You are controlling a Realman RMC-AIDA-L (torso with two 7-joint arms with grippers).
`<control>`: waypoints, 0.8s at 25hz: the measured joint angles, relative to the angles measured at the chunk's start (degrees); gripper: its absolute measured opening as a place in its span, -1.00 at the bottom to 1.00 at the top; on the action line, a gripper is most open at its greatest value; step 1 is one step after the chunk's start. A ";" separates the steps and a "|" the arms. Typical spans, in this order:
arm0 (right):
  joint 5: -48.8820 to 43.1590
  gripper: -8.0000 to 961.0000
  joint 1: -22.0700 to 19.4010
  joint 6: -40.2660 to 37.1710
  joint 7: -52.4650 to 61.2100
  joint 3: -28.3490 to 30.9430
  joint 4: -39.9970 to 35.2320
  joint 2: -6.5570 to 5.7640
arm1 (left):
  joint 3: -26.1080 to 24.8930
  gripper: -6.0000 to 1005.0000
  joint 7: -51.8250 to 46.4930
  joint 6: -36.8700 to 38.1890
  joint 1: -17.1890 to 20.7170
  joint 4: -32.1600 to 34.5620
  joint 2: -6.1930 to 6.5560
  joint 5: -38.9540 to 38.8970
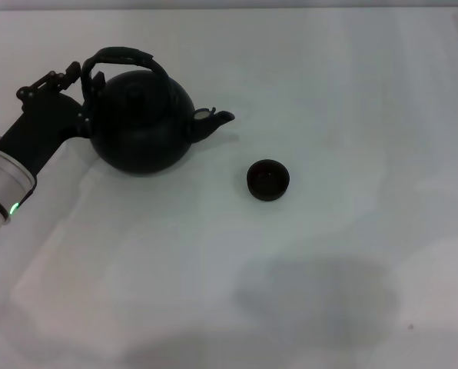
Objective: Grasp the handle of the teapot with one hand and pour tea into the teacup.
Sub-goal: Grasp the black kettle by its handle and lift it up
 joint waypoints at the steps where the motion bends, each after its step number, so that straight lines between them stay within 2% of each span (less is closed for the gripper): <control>1: 0.00 0.80 0.00 0.00 0.00 -0.02 -0.01 -0.01 | -0.02 -0.13 0.00 0.03 -0.14 0.00 0.00 -0.07; 9: 0.00 0.80 -0.01 0.00 0.00 0.00 -0.06 -0.04 | -0.08 -0.73 -0.21 0.17 -0.48 0.00 0.00 -0.58; 14: 0.00 0.80 0.00 0.00 0.00 -0.05 -0.06 -0.04 | -0.08 -0.76 -0.30 1.18 -0.64 0.16 0.03 -0.58; 20: -0.02 0.80 -0.01 0.13 0.00 -0.17 -0.06 -0.04 | -0.01 -0.81 0.77 6.02 -2.06 0.68 0.41 -0.39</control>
